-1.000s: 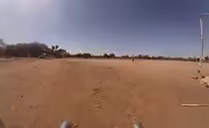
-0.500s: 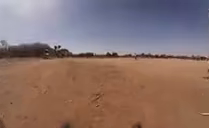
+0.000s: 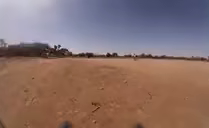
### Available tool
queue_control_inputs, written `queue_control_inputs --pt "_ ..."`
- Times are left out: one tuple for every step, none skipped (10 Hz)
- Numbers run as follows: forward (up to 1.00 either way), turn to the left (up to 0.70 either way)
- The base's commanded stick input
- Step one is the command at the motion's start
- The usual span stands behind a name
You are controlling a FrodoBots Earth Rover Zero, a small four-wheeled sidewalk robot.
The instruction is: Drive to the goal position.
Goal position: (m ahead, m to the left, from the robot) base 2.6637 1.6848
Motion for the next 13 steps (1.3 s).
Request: queue_control_inputs --pt "0.70 0.27" --pt "0.70 0.27" --pt "0.70 0.27" --pt "0.70 0.27" --pt "0.70 0.27" --pt "0.70 0.27" --pt "0.70 0.27" --pt "0.70 0.27" --pt "0.70 0.27" --pt "0.70 0.27" --pt "0.70 0.27" --pt "0.70 0.27" --pt "0.70 0.27"
